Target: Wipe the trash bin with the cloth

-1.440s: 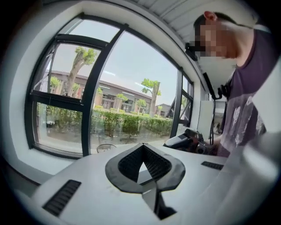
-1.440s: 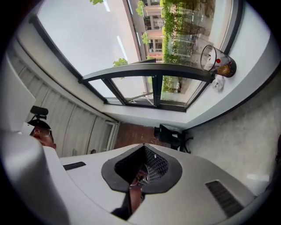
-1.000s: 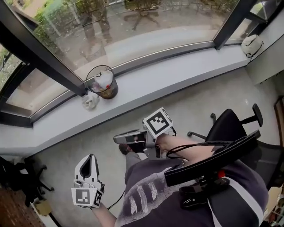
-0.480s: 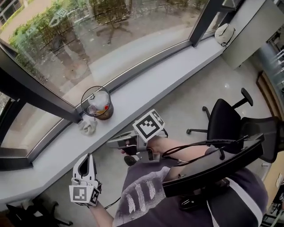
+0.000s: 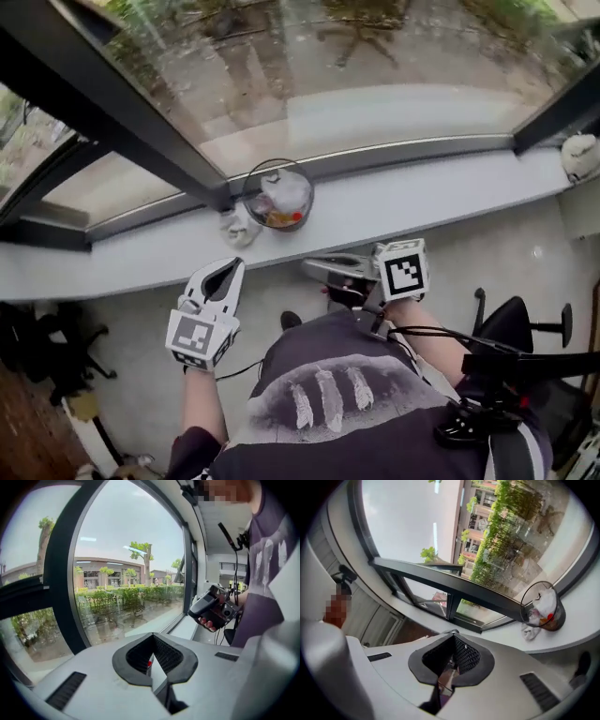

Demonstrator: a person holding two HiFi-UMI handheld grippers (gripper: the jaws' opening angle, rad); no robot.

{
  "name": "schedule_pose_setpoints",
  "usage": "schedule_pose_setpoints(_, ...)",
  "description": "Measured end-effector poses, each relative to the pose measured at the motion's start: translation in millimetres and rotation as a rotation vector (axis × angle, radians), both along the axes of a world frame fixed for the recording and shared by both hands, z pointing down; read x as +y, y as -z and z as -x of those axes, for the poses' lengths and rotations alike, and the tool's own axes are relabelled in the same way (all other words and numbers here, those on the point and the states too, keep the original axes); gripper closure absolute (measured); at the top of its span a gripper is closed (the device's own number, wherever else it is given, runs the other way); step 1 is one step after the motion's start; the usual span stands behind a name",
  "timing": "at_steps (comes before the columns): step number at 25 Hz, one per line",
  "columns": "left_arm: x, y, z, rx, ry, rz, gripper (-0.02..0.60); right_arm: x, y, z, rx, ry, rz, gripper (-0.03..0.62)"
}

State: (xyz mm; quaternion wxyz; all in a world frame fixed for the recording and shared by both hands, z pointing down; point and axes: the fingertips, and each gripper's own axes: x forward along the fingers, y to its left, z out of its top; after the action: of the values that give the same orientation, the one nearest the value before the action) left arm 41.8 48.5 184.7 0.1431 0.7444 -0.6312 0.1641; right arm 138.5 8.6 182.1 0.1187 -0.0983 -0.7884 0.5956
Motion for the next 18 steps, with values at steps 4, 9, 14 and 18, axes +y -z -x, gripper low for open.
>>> schedule_pose_setpoints(4, -28, -51, 35, -0.133, 0.086, 0.11, 0.586, -48, -58, 13, -0.004, 0.178, -0.355, 0.594)
schedule_pose_setpoints(9, -19, -122, 75, -0.219, 0.146, 0.315, 0.586, -56, -116, 28, 0.084, 0.49, -0.749, 0.594)
schedule_pose_setpoints(14, -12, -220, 97, -0.099, 0.115, 0.492, 0.232, -47, -205, 20, 0.193, 1.03, -1.416, 0.594)
schedule_pose_setpoints(18, -9, -317, 130, -0.127, 0.032, 0.66, 0.201, -50, -254, 34, 0.263, 1.231, -1.564, 0.592)
